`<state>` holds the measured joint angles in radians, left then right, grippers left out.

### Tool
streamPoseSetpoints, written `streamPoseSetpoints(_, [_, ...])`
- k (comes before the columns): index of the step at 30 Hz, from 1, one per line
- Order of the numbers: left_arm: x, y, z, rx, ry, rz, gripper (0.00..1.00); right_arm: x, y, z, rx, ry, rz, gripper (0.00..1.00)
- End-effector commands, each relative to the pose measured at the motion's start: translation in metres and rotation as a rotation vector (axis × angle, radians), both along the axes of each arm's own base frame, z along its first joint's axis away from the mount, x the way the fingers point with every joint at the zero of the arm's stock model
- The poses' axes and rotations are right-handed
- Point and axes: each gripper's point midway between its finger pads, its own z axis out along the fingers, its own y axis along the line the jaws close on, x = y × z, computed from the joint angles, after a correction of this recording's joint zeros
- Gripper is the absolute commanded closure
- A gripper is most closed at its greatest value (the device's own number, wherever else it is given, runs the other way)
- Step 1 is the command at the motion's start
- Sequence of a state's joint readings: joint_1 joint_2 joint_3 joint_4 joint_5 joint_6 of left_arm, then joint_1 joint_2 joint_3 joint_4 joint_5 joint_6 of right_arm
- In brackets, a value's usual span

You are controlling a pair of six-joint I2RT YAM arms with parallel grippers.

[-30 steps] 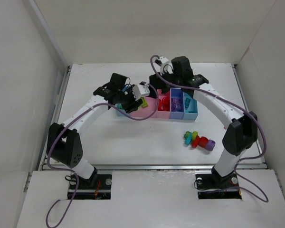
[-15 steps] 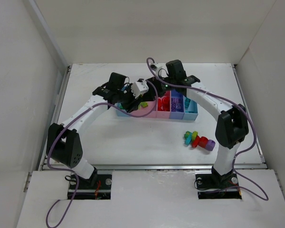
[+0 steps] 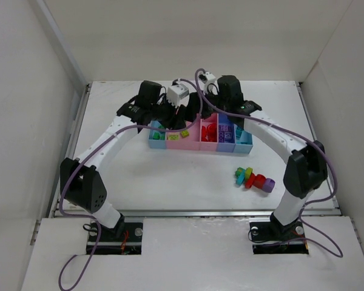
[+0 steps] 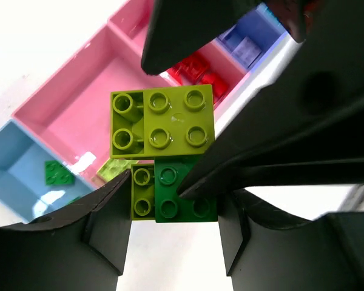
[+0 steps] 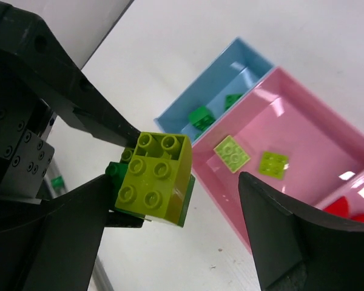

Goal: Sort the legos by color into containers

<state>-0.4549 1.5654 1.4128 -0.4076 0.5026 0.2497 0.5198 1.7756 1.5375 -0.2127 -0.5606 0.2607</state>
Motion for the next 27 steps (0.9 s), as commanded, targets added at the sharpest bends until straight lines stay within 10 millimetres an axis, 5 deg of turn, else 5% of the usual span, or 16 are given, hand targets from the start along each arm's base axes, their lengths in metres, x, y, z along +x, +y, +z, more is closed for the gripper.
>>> streamPoseSetpoints(1, [0.011,-0.021,0.053,-0.163,-0.039,0.032,1.0,-0.006,0.004,0.047,0.062,-0.15,-0.073,0.1])
streamPoseSetpoints(6, [0.01,-0.025,0.055,-0.179,-0.025,0.021,1.0,-0.012,0.0,0.073,0.083,-0.243,-0.137,0.18])
streamPoseSetpoints(11, [0.009,-0.027,0.06,-0.192,-0.022,0.015,1.0,-0.013,0.002,0.068,0.077,-0.24,-0.114,0.27])
streamPoseSetpoints(14, [0.011,-0.027,0.061,-0.192,-0.033,0.022,1.0,-0.015,0.006,0.063,0.077,-0.227,-0.089,0.43])
streamPoseSetpoints(18, [0.011,-0.027,0.061,-0.192,-0.033,0.022,1.0,-0.017,0.009,0.058,0.073,-0.222,-0.064,0.34])
streamPoseSetpoints(27, [0.021,-0.017,0.064,-0.205,-0.045,0.055,1.0,-0.015,0.01,0.04,0.047,-0.199,-0.06,0.35])
